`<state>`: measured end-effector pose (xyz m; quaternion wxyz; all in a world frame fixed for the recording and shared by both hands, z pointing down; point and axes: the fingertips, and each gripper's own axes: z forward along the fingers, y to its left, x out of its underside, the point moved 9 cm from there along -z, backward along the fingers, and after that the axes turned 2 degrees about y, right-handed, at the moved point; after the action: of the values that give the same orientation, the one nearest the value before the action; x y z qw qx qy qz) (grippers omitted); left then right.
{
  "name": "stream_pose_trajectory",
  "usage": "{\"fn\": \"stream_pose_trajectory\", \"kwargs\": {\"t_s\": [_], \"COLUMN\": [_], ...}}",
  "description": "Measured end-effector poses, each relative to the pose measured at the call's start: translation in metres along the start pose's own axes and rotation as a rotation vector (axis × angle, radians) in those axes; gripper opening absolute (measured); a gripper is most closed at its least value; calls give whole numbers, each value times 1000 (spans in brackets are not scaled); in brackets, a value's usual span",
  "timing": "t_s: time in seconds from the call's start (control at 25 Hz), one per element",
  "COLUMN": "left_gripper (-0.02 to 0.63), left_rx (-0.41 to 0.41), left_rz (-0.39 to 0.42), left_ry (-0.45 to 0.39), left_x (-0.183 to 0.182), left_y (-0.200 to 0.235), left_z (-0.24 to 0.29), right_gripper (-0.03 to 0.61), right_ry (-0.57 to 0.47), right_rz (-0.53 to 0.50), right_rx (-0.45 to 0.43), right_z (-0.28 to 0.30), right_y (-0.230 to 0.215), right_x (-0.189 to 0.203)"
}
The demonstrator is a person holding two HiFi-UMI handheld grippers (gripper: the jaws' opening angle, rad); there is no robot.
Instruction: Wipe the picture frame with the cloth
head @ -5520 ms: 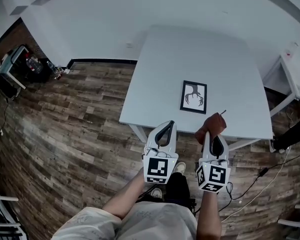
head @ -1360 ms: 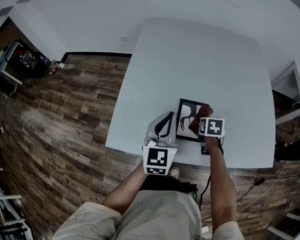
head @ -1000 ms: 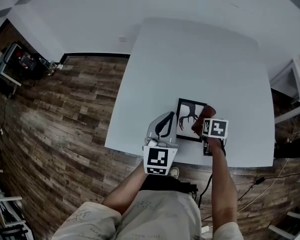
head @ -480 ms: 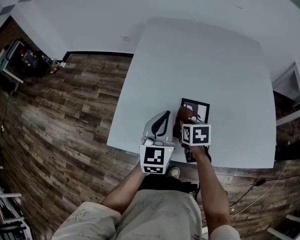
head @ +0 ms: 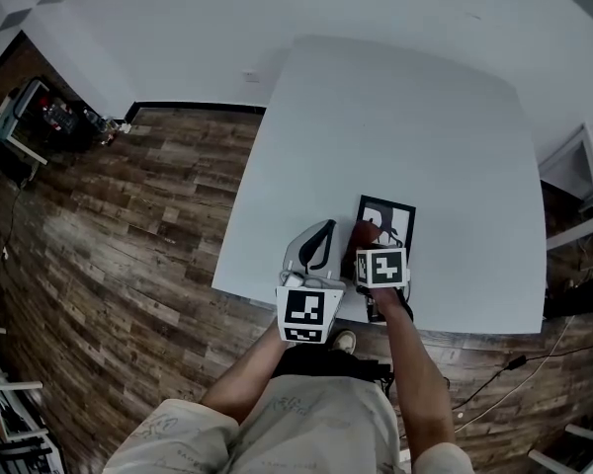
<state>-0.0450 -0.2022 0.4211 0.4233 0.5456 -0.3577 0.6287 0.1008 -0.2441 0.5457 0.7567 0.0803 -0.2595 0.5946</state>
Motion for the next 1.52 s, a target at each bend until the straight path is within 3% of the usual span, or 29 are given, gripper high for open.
{"fn": "stream_pose_trajectory", "kwargs": {"t_s": [0.48,0.92,1.08,1.24,1.52], "left_gripper": [0,0,0,0,0], "left_rx": [39,40,40,45,59], "left_rz": [2,11,12,20,25], "left_ry": [15,12,3,-12,-72], "left_x": [6,3,-1,-5,-26], "left_y": [-12,-10,-8,-10,-16], "left_z": [8,7,6,7,0], "right_gripper": [81,81,81,81,81], "right_ry": [-21,-40,-127,-243,-535], "right_rz": [128,162,175,103,-30], "right_rx": [129,115,76,55,158], "right_z": [-44,-47,-64,-91,-160], "right_y": [-91,-96,-88,-76,-53], "right_x": [28,33,23,7,-10]}}
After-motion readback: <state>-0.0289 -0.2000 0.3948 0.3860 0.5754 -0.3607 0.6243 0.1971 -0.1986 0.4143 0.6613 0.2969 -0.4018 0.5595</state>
